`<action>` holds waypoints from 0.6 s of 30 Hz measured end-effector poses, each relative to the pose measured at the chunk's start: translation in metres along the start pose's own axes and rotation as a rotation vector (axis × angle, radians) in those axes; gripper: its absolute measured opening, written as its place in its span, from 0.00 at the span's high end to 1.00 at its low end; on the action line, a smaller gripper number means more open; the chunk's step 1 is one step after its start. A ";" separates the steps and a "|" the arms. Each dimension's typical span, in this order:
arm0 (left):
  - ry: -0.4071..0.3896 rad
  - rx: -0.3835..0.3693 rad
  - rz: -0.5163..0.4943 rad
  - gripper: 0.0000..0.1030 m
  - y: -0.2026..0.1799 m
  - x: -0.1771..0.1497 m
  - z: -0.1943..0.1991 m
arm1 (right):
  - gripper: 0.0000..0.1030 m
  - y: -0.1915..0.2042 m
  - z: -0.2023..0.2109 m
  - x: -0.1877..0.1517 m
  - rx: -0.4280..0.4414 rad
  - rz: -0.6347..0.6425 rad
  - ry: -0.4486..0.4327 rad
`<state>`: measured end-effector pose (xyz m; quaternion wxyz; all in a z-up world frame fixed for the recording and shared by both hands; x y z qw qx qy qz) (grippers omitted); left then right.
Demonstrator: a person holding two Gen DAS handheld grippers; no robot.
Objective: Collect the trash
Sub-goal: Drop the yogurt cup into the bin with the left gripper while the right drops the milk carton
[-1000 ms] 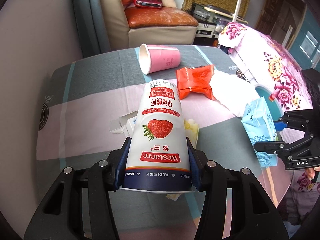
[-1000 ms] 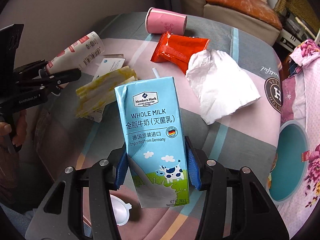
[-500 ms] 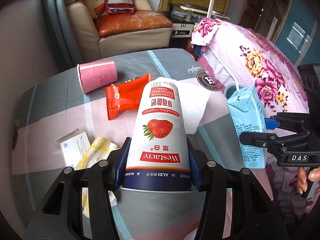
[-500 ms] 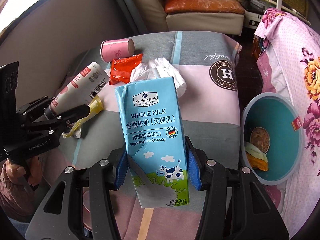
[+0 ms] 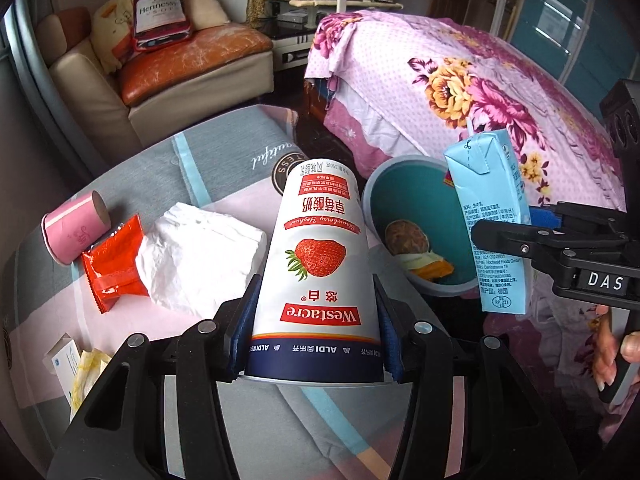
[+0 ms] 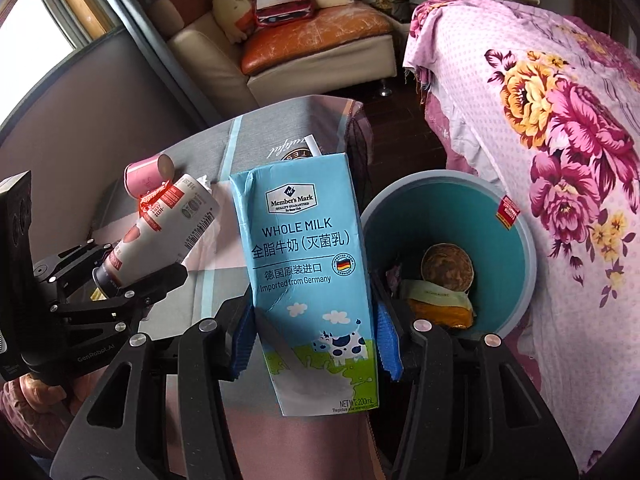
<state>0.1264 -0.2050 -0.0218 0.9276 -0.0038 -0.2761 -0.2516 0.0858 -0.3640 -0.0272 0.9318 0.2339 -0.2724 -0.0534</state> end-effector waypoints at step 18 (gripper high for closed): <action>0.076 -0.064 -0.155 0.49 -0.103 0.022 -0.052 | 0.53 -0.104 0.020 -0.010 -0.079 -0.201 -0.067</action>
Point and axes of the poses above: each gripper's, at about its wrist camera, not at the fingertips, and z roughly against the way its jaws point, y to its left, x to its top, the point moved 2 cm from there along -z, roughly the way its jaws point, and after that the axes turned 11 degrees about x, right-handed, at the moved point
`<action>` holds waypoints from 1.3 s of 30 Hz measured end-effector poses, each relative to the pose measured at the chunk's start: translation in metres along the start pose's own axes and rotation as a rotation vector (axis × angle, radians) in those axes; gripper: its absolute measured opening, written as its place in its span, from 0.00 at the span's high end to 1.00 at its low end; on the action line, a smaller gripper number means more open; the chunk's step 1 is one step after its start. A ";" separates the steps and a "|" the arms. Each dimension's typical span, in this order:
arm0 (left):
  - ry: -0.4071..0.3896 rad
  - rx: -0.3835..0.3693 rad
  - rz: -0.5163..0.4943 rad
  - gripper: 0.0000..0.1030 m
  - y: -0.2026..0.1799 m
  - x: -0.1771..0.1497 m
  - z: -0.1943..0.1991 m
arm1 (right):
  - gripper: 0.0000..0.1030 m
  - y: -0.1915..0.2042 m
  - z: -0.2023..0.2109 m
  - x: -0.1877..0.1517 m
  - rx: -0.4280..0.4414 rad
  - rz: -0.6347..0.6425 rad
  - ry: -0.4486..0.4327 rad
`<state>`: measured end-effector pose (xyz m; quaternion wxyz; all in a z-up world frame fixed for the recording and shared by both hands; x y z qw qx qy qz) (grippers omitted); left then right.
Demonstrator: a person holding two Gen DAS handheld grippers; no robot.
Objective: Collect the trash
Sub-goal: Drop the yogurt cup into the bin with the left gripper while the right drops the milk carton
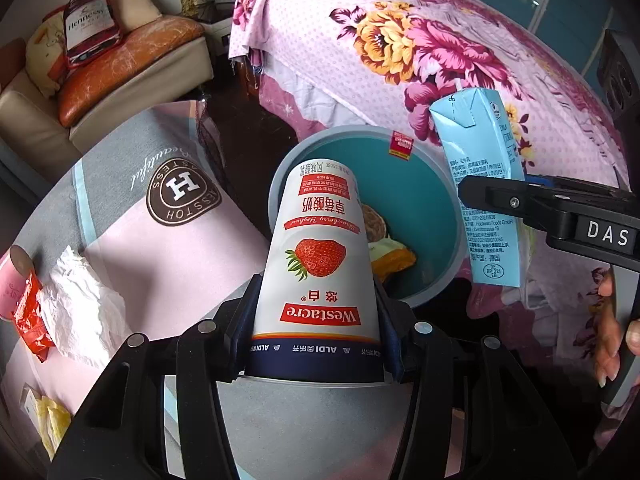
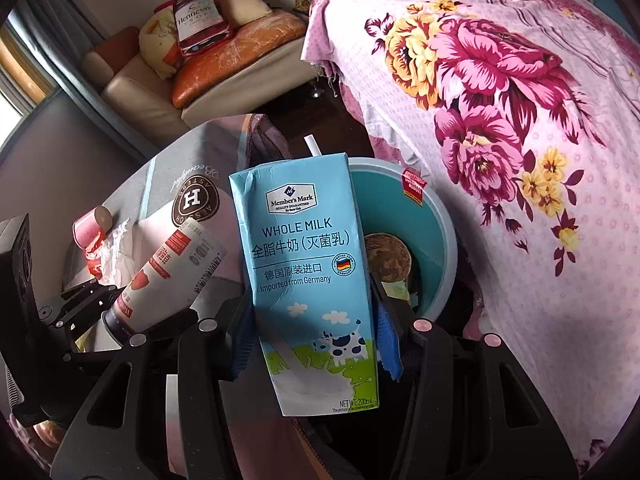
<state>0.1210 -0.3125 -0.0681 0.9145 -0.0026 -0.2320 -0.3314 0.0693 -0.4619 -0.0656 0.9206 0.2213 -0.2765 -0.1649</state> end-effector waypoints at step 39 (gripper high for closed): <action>0.111 -0.049 0.123 0.11 0.028 -0.023 -0.034 | 0.43 -0.018 -0.032 -0.001 -0.066 -0.091 0.053</action>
Point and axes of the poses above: each gripper's, at about its wrist camera, not at the fingertips, and z roughly against the way its jaws point, y to its left, x to its top, the point moved 2 cm from there along -z, roughly the way its jaws point, and after that the axes turned 11 degrees about x, right-handed, at the moved point
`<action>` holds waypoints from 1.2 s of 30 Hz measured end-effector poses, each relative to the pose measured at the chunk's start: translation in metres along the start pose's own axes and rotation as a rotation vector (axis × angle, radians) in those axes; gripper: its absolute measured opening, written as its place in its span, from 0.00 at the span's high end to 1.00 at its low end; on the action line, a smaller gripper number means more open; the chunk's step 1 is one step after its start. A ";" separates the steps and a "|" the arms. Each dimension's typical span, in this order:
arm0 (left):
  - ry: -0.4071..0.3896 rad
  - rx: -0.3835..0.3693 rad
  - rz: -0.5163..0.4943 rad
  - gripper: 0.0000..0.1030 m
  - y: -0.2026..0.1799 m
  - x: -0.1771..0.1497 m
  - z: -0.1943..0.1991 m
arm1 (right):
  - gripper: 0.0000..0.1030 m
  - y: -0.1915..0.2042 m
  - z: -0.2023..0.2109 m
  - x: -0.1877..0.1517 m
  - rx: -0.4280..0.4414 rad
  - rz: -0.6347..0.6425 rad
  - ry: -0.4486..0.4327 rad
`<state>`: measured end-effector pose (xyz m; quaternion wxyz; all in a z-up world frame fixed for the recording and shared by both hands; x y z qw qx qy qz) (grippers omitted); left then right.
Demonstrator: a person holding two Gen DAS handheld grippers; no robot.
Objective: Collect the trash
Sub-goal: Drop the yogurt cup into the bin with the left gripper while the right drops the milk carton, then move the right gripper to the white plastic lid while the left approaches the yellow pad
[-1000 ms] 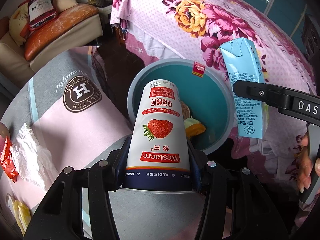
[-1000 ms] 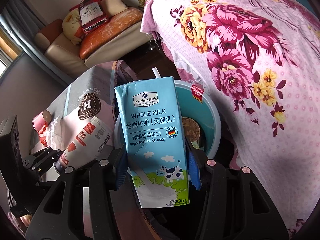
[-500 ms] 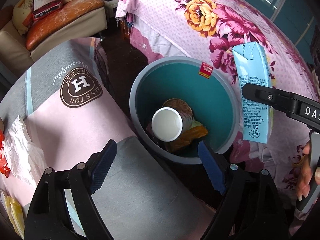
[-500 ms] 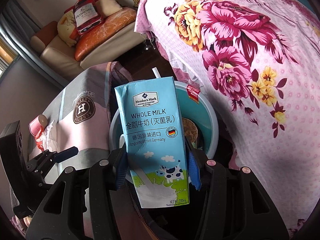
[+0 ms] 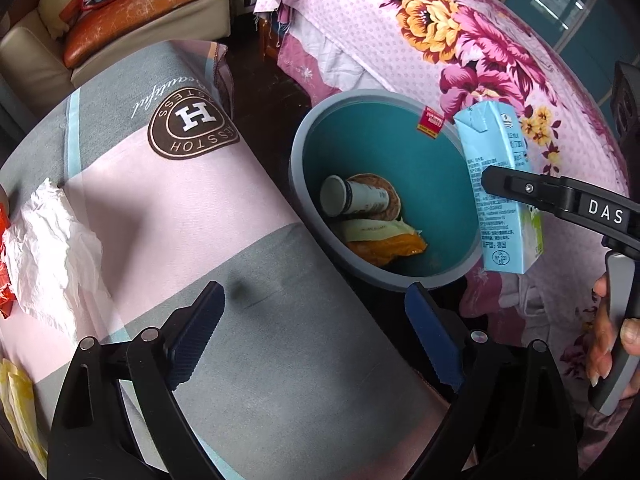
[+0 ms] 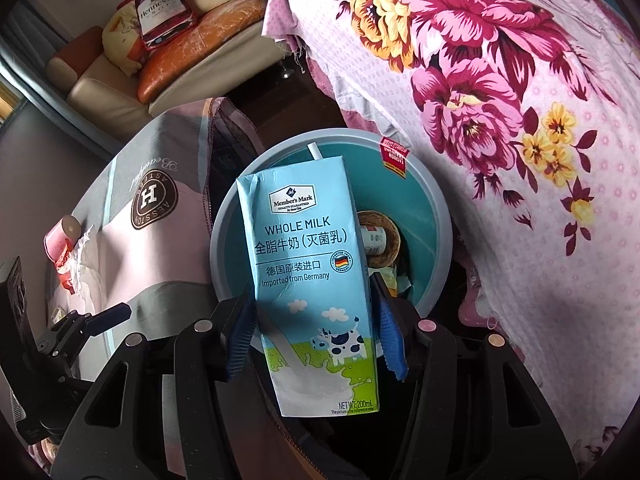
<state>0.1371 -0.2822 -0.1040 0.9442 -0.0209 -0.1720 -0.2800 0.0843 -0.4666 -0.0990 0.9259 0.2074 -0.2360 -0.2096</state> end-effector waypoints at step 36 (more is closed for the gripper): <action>-0.058 -0.008 0.214 0.07 0.107 -0.093 0.060 | 0.21 0.116 0.007 -0.064 0.002 0.135 0.092</action>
Point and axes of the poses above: each gripper's, at about its wrist camera, not at the fingertips, and z roughly against the way its jaws point, y to its left, x to its top, the point moved 2 cm from there along -z, roughly the way its jaws point, and after that the axes turned 11 degrees about x, right-handed, at the moved point
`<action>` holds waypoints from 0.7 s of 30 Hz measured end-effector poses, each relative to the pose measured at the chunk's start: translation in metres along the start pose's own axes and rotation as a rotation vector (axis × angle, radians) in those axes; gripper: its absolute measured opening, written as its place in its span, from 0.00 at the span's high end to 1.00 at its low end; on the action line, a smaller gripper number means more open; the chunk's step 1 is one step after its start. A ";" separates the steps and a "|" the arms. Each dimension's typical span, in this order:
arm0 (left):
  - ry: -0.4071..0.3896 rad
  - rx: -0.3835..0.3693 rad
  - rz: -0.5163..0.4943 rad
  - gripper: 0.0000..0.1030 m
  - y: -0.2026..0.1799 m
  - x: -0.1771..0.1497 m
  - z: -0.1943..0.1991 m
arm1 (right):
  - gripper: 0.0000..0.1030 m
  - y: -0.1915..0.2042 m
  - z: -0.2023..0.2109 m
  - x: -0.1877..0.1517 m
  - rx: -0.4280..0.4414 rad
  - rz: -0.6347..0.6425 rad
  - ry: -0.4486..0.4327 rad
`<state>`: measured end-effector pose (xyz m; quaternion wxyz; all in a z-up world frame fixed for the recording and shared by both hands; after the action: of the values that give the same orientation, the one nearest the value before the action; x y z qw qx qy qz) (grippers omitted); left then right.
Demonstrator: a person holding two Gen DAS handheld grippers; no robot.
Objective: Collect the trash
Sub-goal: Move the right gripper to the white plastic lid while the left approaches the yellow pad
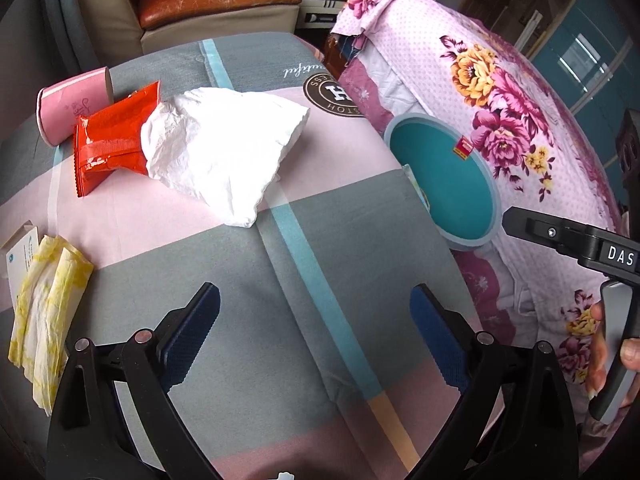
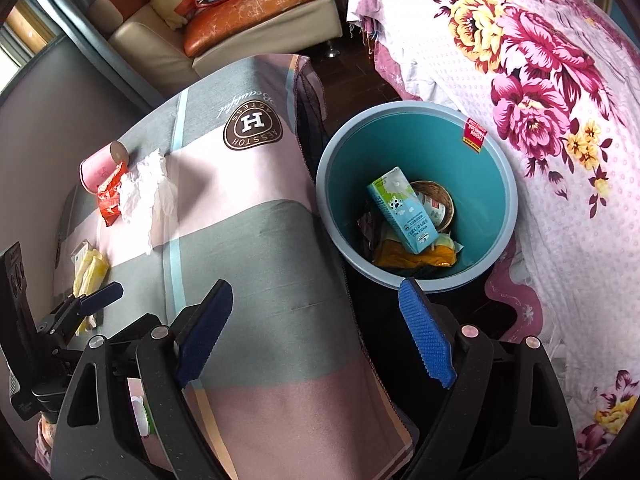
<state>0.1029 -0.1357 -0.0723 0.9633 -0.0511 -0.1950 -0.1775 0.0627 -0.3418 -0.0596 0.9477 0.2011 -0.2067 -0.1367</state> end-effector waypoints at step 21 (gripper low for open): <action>-0.053 0.033 0.294 0.05 0.143 -0.076 0.042 | 0.20 0.131 -0.055 -0.118 0.088 0.200 0.266</action>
<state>0.0746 0.0286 -0.0680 0.9741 -0.0677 -0.2136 -0.0297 0.0070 -0.1679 -0.0882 0.9659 0.2372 -0.1042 -0.0046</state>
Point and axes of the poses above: each gripper's, at about its wrist camera, not at the fingertips, and z roughly against the way its jaws point, y to its left, x to its top, the point moved 2 cm from there along -z, roughly the way its jaws point, and after that the axes turned 11 degrees about x, right-handed, at the moved point
